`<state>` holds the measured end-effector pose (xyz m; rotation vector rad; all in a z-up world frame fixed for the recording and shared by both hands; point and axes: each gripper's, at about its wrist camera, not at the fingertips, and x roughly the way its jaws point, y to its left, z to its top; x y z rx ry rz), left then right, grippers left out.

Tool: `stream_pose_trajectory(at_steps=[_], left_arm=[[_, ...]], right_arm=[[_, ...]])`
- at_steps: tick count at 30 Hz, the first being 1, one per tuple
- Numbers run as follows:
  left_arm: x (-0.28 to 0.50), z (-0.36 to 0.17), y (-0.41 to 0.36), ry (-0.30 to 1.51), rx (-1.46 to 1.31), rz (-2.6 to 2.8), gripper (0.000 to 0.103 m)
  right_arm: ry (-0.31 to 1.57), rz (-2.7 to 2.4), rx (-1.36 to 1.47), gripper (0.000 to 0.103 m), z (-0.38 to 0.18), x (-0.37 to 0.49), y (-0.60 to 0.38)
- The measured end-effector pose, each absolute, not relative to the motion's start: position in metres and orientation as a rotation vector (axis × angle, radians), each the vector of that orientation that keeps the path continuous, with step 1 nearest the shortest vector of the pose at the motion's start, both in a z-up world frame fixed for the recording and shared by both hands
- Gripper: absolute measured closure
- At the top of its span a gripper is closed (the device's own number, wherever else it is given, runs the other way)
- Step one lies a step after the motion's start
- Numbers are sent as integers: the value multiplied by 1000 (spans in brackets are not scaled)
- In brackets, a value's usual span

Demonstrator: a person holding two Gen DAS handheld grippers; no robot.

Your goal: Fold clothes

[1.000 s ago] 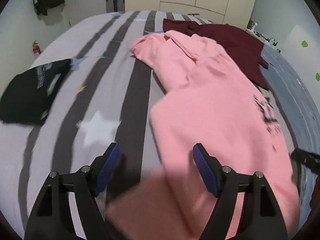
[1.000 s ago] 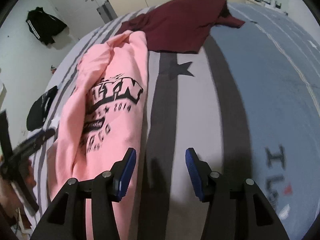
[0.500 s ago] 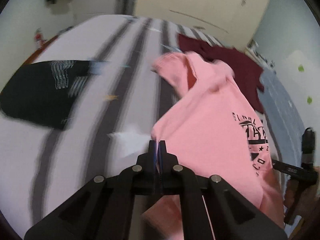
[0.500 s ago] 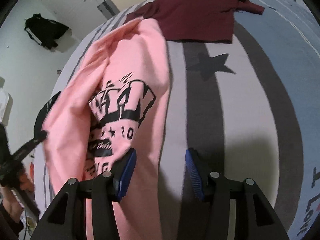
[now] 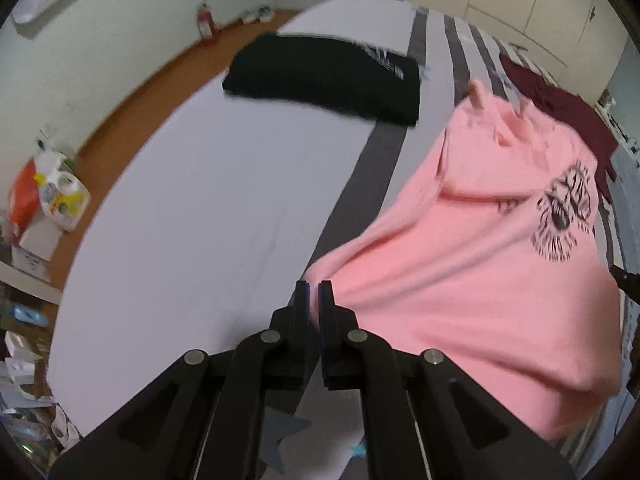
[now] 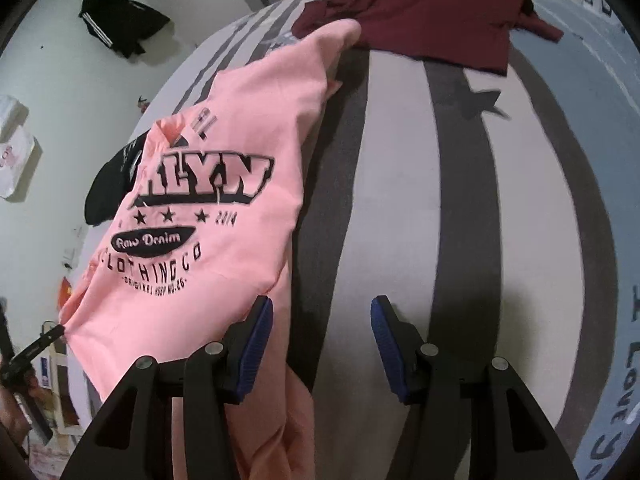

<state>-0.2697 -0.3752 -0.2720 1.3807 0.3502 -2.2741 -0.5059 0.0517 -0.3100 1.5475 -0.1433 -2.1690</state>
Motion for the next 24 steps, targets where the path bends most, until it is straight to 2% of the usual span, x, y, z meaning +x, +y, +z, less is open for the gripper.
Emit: stream_pose_trajectory(at_steps=[1,2,3,5,6,13,19,20,21,22,23,24], left_arm=[[-276,-268,-371,332,1350,-2284,90],[-283,-264,-366,323,1321,-2302,73],[-291,-260,-360,326,1295,-2333,50],[-319,-257,-352,340,1266,-2414,33],[-337,-258,-349,338,1261,-2450,33],[-492,-287,-319,243,1293,-2609,33],[-589,-328,-310,99,1423,-2574,33],[-598,-335,-310,74,1450,-2558,35],[-606,-342,-311,55,1477,-2546,54],[-612,-347,-313,53,1504,-2544,67],[-614,-350,-315,63,1524,-2550,78],[-615,-351,-317,69,1533,-2557,85]], right_arm=[[-139,-2184,1540,55,-307,-514,50],[-135,-2199,1533,55,-305,-523,47],[-131,-2214,1526,55,-302,-531,44],[-131,-2247,1494,51,-298,-555,37],[-134,-2260,1480,45,-296,-568,33],[-159,-2334,1434,45,-292,-662,6],[-130,-2370,1498,43,-309,-725,-5],[-134,-2373,1522,43,-314,-735,-4],[-143,-2372,1538,43,-319,-743,-4],[-154,-2368,1550,43,-323,-750,-5],[-167,-2362,1561,43,-327,-757,-6],[-179,-2357,1573,43,-331,-765,-7]])
